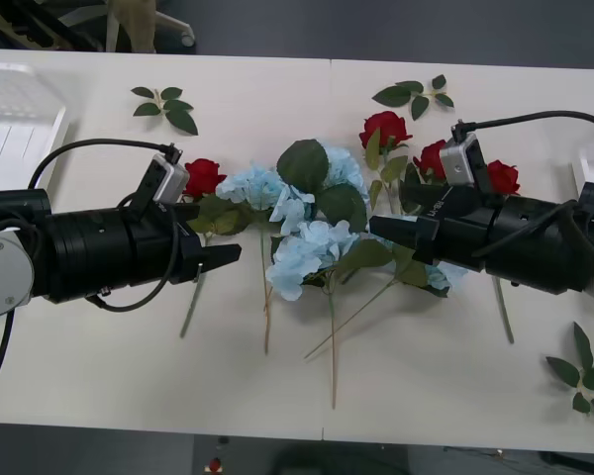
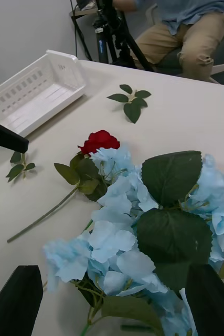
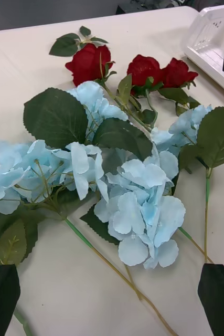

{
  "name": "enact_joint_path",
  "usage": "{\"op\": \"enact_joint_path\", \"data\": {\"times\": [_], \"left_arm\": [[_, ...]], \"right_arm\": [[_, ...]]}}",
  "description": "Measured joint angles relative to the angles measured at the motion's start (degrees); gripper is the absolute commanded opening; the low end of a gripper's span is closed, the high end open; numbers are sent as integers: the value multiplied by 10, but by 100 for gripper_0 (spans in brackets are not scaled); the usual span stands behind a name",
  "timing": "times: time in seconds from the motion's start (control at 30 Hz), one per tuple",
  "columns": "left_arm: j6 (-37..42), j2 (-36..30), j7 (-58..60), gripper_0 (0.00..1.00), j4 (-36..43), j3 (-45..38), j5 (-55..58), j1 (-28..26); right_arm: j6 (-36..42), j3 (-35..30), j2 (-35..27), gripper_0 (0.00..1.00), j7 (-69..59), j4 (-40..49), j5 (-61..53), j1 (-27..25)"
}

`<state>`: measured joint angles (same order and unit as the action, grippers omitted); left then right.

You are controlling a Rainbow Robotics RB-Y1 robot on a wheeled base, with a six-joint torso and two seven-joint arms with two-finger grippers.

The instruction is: Put the red flowers into the right box and the blue flowers into the left box

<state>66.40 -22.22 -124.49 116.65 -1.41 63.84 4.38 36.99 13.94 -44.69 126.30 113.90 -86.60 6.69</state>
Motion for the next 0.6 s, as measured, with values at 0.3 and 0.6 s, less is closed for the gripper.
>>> {"op": "enact_joint_path", "data": {"times": [0.3, 0.6], "left_arm": [[0, 0, 0, 100, 0, 0, 0, 0], [-18, -24, 0, 100, 0, 0, 21, -1]], "right_arm": [[1, -3, 40, 81, 0, -16, 0, -27], [175, -120, 45, 80, -38, -16, -1, -15]]}}
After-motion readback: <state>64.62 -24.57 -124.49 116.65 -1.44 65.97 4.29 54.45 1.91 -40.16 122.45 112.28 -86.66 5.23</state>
